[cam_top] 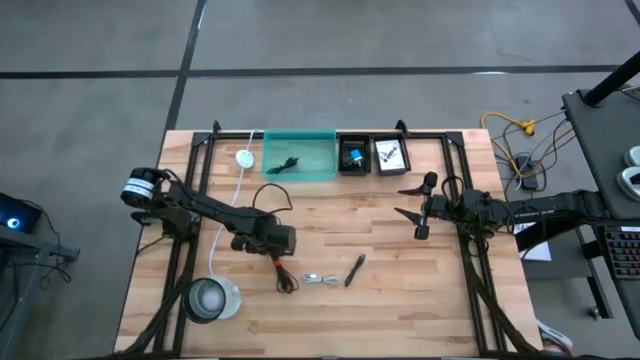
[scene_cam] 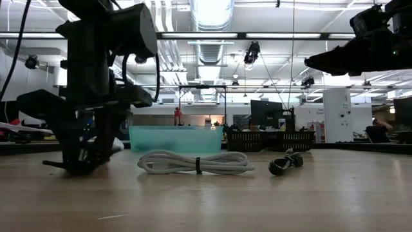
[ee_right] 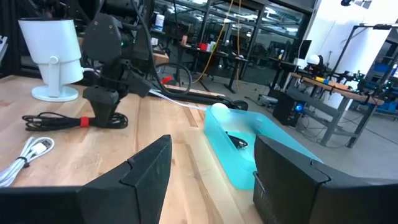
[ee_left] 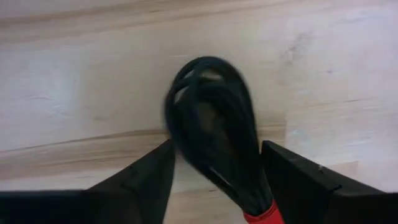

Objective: Pick and place items into bin
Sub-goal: Put the left black charger cable into the blue bin

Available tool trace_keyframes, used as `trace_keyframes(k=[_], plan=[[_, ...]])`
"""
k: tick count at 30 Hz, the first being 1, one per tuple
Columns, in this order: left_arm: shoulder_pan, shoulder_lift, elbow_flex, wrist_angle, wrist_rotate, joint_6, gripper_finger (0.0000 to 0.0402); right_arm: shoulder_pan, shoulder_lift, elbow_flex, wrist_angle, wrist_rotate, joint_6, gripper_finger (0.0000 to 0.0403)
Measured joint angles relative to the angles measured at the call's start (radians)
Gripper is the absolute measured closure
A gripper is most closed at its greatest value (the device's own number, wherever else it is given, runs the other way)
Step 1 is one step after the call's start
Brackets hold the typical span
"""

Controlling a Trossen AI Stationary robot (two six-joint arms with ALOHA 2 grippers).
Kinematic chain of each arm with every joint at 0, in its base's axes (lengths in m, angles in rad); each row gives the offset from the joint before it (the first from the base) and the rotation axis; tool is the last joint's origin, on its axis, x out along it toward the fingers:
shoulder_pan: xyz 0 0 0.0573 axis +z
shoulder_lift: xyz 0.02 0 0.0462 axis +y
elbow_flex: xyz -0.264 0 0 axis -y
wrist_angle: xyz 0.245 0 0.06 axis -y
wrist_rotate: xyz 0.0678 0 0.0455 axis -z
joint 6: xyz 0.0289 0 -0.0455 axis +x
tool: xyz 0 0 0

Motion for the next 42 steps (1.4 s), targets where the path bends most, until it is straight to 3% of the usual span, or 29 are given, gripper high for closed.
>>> trace_keyframes(k=[13, 19, 22, 32, 42], plan=[[0.009, -0.003, 0.029, 0.004, 0.029, 0.207, 0.0387, 0.0, 0.0, 0.0, 0.001, 0.0, -0.017, 0.0188], [0.043, -0.035, 0.126, 0.011, 0.008, 0.383, 0.0385, 0.0, 0.0, 0.0, 0.014, 0.0, -0.02, 0.0188], [0.066, -0.05, 0.194, 0.024, -0.092, 0.51, 0.0393, 0.0, 0.0, 0.0, 0.014, 0.0, -0.038, 0.0188], [0.201, -0.06, 0.407, 0.038, -0.318, 1.134, 0.0395, 0.0, 0.0, 0.0, 0.017, 0.0, -0.045, 0.0188], [0.376, -0.06, 0.447, 0.333, -0.382, 1.708, 0.0396, 0.0, 0.0, 0.0, 0.012, 0.001, 0.021, 0.0188]])
